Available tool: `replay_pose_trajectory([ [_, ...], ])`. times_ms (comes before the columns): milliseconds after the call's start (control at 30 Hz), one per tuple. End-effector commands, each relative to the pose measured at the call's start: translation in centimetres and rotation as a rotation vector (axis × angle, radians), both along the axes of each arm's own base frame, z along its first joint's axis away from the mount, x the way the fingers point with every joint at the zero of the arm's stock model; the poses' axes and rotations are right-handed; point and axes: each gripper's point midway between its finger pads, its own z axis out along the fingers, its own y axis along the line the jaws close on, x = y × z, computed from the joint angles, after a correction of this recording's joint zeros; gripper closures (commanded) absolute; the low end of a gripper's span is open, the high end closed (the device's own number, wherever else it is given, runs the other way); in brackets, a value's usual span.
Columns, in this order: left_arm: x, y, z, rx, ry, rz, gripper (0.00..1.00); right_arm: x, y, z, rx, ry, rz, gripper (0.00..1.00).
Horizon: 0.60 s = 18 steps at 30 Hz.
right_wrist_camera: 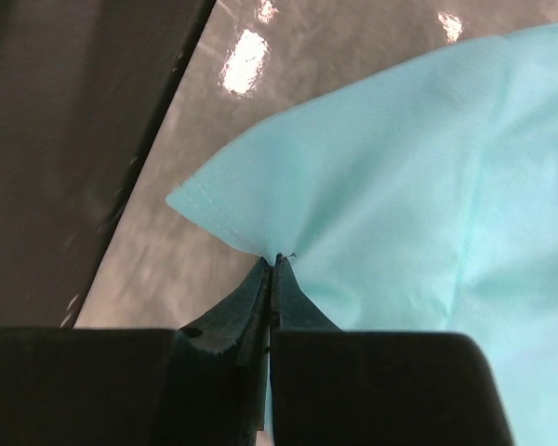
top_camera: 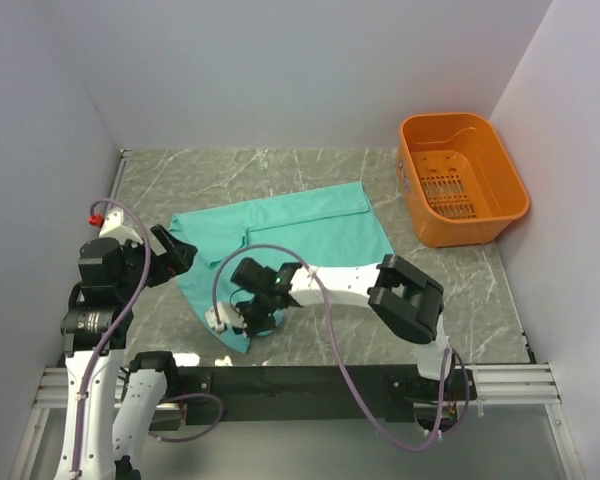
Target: Fold and stack the t-shirts
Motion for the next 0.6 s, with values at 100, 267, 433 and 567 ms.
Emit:
replay_pose_trajectory([
  [100, 1.4, -3.9, 6.5, 0.062, -0.321, -0.286, 0.04, 0.6, -0.9, 8.1, 0.153, 0.295, 0.003, 1.00],
  [267, 0.4, -7.2, 8.2, 0.207, -0.517, -0.555, 0.08, 2.0, -2.2, 9.2, 0.154, 0.445, 0.011, 1.00],
  [433, -2.0, -9.1, 6.6, 0.466, -0.648, -0.860, 0.14, 3.1, -1.9, 10.7, 0.199, 0.553, 0.054, 1.00],
  [567, -2.9, -10.0, 2.7, 0.638, -0.684, -1.032, 0.17, 3.5, -1.9, 10.8, 0.192, 0.654, 0.052, 1.00],
])
